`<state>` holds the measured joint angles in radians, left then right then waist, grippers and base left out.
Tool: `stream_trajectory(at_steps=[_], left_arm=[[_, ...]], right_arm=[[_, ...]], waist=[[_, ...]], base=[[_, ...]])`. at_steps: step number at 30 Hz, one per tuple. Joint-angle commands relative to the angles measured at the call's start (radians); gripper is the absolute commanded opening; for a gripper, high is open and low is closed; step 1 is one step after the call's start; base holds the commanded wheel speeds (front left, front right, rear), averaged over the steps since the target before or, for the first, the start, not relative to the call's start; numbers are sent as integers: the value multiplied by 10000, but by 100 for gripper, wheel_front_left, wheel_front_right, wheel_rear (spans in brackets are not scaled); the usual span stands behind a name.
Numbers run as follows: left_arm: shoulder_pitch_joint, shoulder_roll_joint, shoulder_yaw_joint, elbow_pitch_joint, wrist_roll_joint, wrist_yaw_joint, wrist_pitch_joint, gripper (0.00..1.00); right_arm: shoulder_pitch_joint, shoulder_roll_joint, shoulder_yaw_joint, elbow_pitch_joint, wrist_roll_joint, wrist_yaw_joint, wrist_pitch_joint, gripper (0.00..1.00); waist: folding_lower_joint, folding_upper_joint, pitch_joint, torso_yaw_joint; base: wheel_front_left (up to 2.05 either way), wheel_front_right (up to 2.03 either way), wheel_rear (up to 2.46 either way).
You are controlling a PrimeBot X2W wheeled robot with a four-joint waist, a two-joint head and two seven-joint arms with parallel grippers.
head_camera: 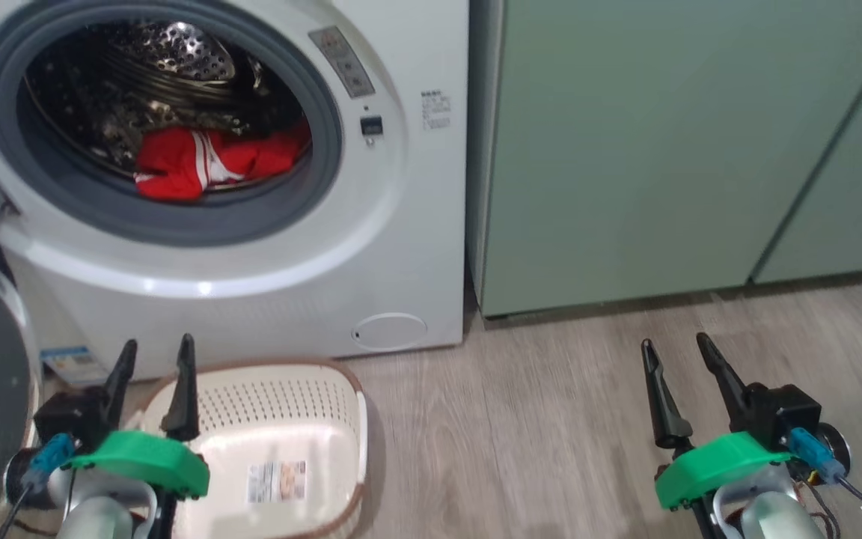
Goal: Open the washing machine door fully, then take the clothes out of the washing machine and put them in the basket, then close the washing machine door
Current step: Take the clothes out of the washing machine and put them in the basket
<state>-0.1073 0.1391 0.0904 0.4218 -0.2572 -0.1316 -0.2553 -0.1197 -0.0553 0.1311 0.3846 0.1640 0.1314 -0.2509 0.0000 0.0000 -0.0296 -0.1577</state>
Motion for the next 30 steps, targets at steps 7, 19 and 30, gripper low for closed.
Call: stream_trajectory(at_steps=[7, 19, 30], left_arm=[[-645, 122, 777, -250, 260, 29, -65, 100], [-698, -35, 943, 309, 976, 175, -65, 100], [-2477, 232, 512, 2685, 1520, 577, 637, 100]], right_arm=[[-297, 51, 233, -288, 58, -7, -109, 100], [-294, 51, 197, -267, 77, -7, -109, 100], [-306, 51, 272, -138, 40, -7, -109, 100]], waist=[[0, 0, 28, 20], [0, 0, 36, 79], [0, 0, 466, -23]], base=[[172, -169, -4], [41, -41, 0], [0, 0, 0]])
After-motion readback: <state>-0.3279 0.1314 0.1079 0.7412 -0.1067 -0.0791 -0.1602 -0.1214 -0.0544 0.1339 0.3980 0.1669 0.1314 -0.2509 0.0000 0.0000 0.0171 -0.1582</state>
